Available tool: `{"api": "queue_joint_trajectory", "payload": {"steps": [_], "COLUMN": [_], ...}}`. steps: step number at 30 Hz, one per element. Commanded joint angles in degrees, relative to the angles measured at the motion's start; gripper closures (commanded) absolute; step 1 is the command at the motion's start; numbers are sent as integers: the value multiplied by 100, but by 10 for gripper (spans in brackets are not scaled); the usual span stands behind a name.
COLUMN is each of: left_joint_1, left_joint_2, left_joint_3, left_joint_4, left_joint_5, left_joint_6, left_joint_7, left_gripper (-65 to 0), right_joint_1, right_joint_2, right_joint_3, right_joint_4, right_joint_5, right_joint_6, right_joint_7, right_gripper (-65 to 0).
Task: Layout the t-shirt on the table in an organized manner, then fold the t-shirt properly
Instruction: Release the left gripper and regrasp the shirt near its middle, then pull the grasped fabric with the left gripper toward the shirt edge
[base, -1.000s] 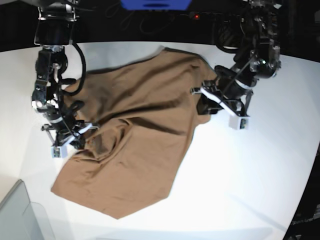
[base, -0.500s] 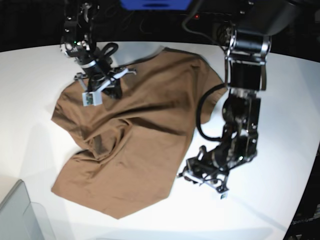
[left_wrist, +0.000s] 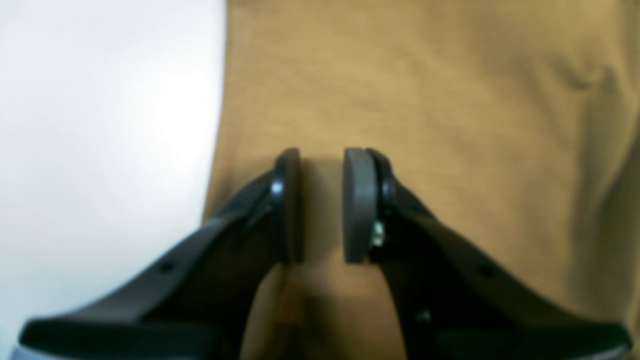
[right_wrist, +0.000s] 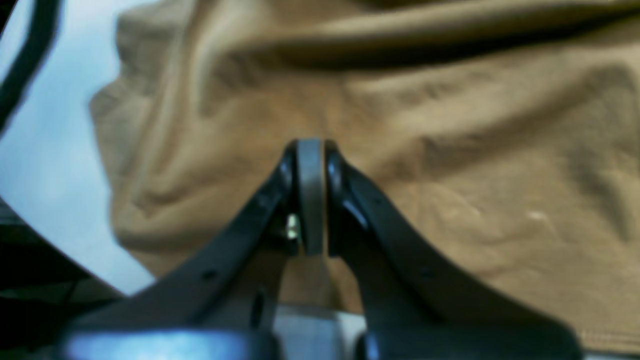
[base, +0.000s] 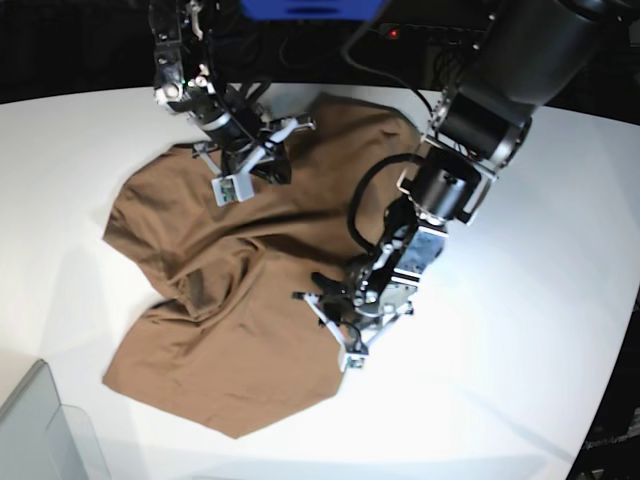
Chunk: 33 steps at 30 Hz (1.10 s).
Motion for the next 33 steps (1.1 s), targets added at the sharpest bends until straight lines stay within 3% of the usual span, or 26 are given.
{"api": "queue_joint_trajectory", "payload": {"steps": [1, 10, 13, 22, 27, 33], "left_joint_1": [-165, 266, 714, 2543, 3615, 4459], "left_joint_2": [20, -402, -648, -1589, -1580, -1580], "left_joint_3": [39, 57, 22, -119, -822, -1332], "left_joint_4": [-42, -182, 46, 3264, 4706, 6534], "left_joint_5": [30, -31, -31, -40, -40, -31], "left_joint_6": [39, 39, 39, 92, 56, 65], "left_joint_7": [46, 90, 248, 1286, 1936, 2042], "left_gripper": [-149, -149, -149, -149, -149, -149], "right_joint_1": [81, 459, 670, 1628, 2287, 2876], "right_joint_2": [83, 584, 883, 1508, 1648, 1692], "right_joint_3": [60, 939, 1176, 1352, 1308, 1308], "right_joint_4": [6, -600, -838, -1884, -2517, -2763], "right_joint_5": [33, 33, 33, 33, 33, 42], "right_joint_6": [32, 32, 32, 32, 32, 32], "right_joint_7": [116, 81, 81, 81, 108, 90], "right_gripper": [0, 0, 0, 0, 0, 0]}}
